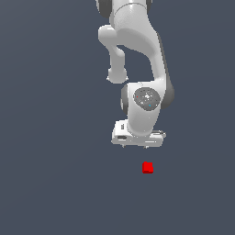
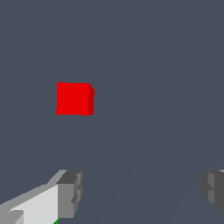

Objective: Stack the red cube on top of the green cube.

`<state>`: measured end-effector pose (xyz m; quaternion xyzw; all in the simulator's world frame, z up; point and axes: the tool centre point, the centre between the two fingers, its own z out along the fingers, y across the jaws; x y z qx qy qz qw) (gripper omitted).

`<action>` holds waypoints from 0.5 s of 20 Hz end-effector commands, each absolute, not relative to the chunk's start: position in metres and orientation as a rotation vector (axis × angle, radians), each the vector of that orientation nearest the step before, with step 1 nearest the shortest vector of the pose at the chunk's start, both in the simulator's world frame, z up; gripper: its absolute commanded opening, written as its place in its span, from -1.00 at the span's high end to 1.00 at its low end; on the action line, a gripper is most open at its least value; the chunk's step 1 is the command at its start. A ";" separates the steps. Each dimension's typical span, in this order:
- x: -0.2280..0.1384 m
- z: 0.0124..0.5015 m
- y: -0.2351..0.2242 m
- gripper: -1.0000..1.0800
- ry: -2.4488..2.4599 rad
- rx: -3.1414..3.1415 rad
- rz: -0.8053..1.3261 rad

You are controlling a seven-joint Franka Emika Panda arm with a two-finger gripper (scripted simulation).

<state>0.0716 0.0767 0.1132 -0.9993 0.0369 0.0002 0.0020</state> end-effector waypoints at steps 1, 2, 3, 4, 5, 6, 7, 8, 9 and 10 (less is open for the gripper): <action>0.083 0.105 0.088 -0.92 0.126 -3.136 0.000; 0.087 0.103 0.093 -0.92 0.130 -3.136 0.000; 0.091 0.100 0.097 -0.92 0.133 -3.136 0.000; 0.095 0.097 0.101 -0.92 0.136 -3.136 0.000; 0.099 0.095 0.105 -0.92 0.139 -3.136 0.000; 0.102 0.092 0.108 -0.92 0.142 -3.136 0.000; 0.106 0.090 0.112 -0.92 0.145 -3.137 0.000; 0.110 0.088 0.115 -0.92 0.148 -3.137 0.000; 0.113 0.085 0.118 -0.92 0.150 -3.137 0.000; 0.116 0.083 0.121 -0.92 0.153 -3.137 0.000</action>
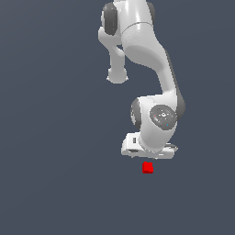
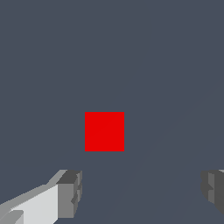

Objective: Stack the red cube on top of the green cube.

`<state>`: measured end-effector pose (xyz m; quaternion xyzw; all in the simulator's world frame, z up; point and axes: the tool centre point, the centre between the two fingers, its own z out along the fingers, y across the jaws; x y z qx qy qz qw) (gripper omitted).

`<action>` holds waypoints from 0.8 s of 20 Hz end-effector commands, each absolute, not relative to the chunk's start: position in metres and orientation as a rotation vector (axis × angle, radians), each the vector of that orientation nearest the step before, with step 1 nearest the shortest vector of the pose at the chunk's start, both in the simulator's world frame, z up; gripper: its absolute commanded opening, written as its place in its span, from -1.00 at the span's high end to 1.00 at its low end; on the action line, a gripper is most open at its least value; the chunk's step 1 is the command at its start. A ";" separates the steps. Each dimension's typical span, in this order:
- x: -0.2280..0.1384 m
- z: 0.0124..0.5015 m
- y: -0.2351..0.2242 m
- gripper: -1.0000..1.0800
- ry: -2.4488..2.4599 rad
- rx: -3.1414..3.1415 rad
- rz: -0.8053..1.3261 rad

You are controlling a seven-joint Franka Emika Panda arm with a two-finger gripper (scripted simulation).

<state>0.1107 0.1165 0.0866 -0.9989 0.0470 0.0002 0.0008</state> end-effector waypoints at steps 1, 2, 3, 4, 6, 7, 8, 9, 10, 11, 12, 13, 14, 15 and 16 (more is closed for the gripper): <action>0.119 0.082 0.124 -0.92 0.155 -3.137 0.000; 0.121 0.080 0.126 -0.92 0.157 -3.137 0.000; 0.124 0.079 0.128 -0.92 0.159 -3.137 0.000; 0.126 0.077 0.130 -0.92 0.160 -3.137 0.000; 0.130 0.075 0.134 -0.92 0.163 -3.137 0.000; 0.131 0.074 0.135 -0.92 0.164 -3.137 0.000; 0.133 0.073 0.136 -0.92 0.165 -3.137 0.000; 0.134 0.073 0.138 -0.92 0.165 -3.137 0.000; 0.135 0.072 0.138 -0.92 0.167 -3.137 0.000; 0.136 0.071 0.140 -0.92 0.167 -3.137 0.000; 0.137 0.071 0.140 -0.92 0.168 -3.137 0.000; 0.138 0.071 0.141 -0.92 0.168 -3.137 0.000; 0.138 0.070 0.141 -0.92 0.169 -3.137 0.000; 0.139 0.070 0.141 -0.92 0.169 -3.137 0.000; 0.139 0.070 0.141 -0.92 0.169 -3.137 0.000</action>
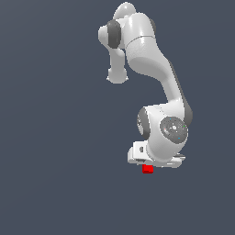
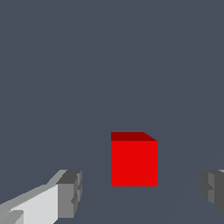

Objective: Stack the red cube on top of the green cube.

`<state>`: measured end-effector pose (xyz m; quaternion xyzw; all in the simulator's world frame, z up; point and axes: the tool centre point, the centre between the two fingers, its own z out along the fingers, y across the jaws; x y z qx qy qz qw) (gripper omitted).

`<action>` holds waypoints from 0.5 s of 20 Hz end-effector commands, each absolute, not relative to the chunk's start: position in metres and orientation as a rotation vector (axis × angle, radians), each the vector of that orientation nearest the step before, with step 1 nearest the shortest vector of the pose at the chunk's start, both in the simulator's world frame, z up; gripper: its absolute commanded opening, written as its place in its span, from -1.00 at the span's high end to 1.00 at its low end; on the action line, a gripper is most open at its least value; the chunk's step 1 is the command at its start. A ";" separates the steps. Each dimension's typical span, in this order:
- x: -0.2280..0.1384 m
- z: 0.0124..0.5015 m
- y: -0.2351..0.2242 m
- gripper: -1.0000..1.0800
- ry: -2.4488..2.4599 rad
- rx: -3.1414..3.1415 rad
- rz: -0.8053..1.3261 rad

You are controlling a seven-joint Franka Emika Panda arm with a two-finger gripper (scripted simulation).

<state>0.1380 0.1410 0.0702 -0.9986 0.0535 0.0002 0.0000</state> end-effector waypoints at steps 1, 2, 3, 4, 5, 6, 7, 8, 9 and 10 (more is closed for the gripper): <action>0.139 0.070 0.142 -0.92 0.169 -3.137 0.000; 0.139 0.070 0.142 -0.92 0.169 -3.137 0.000; 0.139 0.070 0.141 -0.92 0.169 -3.137 0.000; 0.139 0.070 0.141 -0.92 0.169 -3.137 0.000; 0.139 0.069 0.141 -0.92 0.169 -3.137 0.000; 0.139 0.067 0.141 -0.92 0.169 -3.137 0.000; 0.139 0.064 0.141 -0.92 0.169 -3.137 0.000; 0.139 0.060 0.141 -0.92 0.169 -3.137 0.000; 0.139 0.056 0.141 -0.92 0.169 -3.137 0.000; 0.139 0.051 0.141 -0.92 0.169 -3.137 0.000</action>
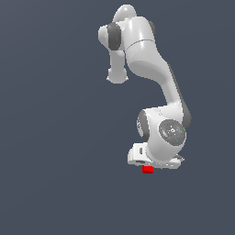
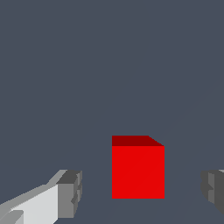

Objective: Stack the red cube on top of the green cube.

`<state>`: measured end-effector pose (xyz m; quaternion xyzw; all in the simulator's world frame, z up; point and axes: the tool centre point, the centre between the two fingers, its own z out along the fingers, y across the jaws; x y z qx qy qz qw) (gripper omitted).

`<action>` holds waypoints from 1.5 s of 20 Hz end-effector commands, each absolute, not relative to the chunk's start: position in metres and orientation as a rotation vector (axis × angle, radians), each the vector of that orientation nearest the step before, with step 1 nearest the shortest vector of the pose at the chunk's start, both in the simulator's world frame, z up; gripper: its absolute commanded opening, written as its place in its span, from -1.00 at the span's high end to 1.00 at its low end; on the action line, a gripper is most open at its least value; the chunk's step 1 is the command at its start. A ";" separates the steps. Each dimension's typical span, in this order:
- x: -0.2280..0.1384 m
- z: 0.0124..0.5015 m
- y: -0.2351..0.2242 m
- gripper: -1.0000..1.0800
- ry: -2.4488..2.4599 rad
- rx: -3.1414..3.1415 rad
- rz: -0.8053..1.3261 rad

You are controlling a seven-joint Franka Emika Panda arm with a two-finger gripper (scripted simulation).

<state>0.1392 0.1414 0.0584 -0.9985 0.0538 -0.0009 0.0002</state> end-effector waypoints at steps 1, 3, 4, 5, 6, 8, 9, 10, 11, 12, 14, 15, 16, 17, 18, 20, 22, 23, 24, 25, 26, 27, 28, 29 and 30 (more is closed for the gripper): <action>0.138 0.045 0.141 -0.92 0.169 -3.137 0.000; 0.138 0.034 0.141 -0.92 0.169 -3.137 0.000; 0.138 0.029 0.141 -0.92 0.169 -3.137 0.000; 0.138 0.025 0.141 -0.92 0.169 -3.137 0.000; 0.138 0.022 0.141 -0.92 0.169 -3.137 0.000; 0.138 0.019 0.141 -0.92 0.169 -3.137 0.000; 0.139 0.018 0.141 -0.92 0.169 -3.137 0.000; 0.139 0.019 0.142 -0.92 0.169 -3.137 0.000; 0.139 0.020 0.142 -0.92 0.169 -3.137 0.000; 0.139 0.020 0.142 -0.92 0.169 -3.137 0.000; 0.139 0.020 0.142 1.00 0.169 -3.137 0.000; 0.139 0.020 0.142 1.00 0.169 -3.137 0.000; 0.139 0.020 0.142 1.00 0.169 -3.137 0.000; 0.139 0.020 0.142 1.00 0.169 -3.137 0.000; 0.139 0.020 0.142 1.00 0.169 -3.137 0.000; 0.139 0.020 0.142 1.00 0.169 -3.137 0.000; 0.139 0.020 0.142 1.00 0.169 -3.137 0.000; 0.139 0.020 0.141 1.00 0.169 -3.137 0.001; 0.139 0.020 0.141 1.00 0.169 -3.137 0.001; 0.139 0.021 0.141 1.00 0.169 -3.137 0.001; 0.139 0.022 0.141 1.00 0.169 -3.137 0.001; 0.139 0.024 0.141 1.00 0.169 -3.137 0.001; 0.139 0.026 0.141 1.00 0.169 -3.137 0.001; 0.139 0.029 0.141 1.00 0.169 -3.137 0.001; 0.139 0.033 0.141 1.00 0.169 -3.137 0.001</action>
